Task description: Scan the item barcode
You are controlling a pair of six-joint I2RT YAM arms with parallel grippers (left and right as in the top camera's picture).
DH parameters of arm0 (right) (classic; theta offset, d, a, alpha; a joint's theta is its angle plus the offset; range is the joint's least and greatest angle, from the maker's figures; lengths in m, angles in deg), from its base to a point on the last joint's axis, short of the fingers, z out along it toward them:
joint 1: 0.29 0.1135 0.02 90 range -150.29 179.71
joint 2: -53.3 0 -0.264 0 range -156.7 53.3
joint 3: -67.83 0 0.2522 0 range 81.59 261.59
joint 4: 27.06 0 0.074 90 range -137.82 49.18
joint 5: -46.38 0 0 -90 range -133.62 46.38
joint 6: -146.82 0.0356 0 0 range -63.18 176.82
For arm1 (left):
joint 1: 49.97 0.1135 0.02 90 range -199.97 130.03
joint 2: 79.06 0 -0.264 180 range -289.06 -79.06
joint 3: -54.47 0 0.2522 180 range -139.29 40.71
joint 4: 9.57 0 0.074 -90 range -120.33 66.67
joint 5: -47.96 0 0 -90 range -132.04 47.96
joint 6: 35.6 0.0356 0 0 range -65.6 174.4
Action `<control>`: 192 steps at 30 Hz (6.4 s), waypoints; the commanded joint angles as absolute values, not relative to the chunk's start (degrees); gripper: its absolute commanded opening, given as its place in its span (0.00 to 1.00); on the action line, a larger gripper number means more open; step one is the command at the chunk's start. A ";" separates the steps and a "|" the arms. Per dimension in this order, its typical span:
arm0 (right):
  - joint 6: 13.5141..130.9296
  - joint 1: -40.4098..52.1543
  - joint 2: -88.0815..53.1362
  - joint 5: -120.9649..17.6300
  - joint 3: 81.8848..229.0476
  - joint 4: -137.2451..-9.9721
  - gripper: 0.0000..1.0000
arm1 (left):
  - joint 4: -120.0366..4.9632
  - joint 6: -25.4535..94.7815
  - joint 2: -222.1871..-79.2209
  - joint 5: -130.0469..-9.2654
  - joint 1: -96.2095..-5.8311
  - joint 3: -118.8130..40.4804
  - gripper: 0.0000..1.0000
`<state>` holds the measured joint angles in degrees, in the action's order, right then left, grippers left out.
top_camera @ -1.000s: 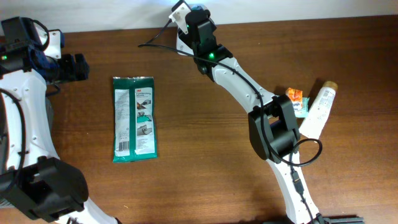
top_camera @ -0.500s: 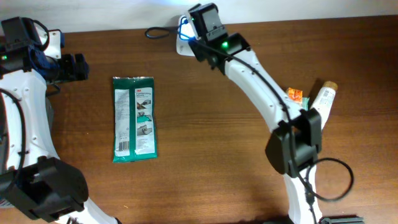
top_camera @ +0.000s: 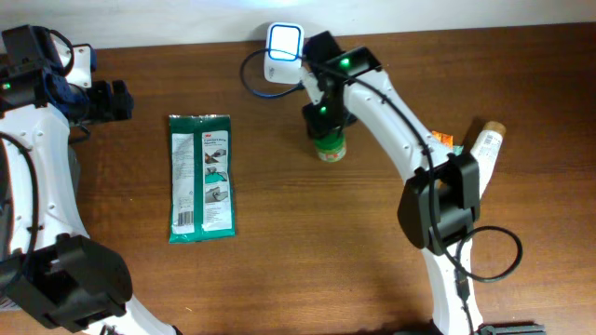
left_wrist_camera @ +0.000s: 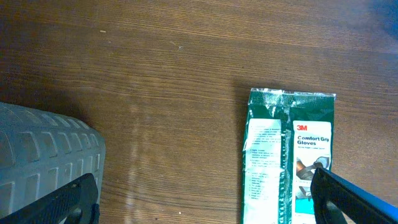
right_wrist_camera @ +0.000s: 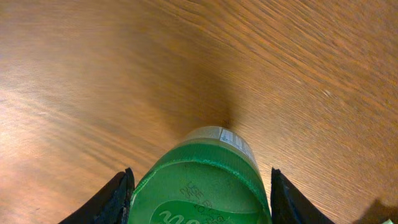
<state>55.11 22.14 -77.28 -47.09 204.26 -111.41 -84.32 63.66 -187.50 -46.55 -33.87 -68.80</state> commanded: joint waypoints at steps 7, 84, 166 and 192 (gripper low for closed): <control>55.85 12.02 -77.70 -48.16 198.08 -109.53 0.42 | -84.23 64.38 -187.85 -47.19 -33.55 -69.15 0.99; 63.13 13.82 -77.57 -59.92 195.67 -121.36 0.16 | -84.23 64.38 -187.85 -47.19 -33.57 -69.15 0.99; 64.48 26.06 -77.55 -62.34 216.55 -127.58 0.38 | -84.10 59.66 -187.85 -55.23 -33.57 -69.15 0.99; 63.28 21.45 -77.57 -71.52 195.76 -117.79 0.53 | -85.81 58.39 -189.75 -62.38 -44.76 -56.35 0.00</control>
<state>62.98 20.13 -77.48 -69.75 196.09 -118.30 -87.82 55.68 -188.05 -63.47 -42.00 -60.78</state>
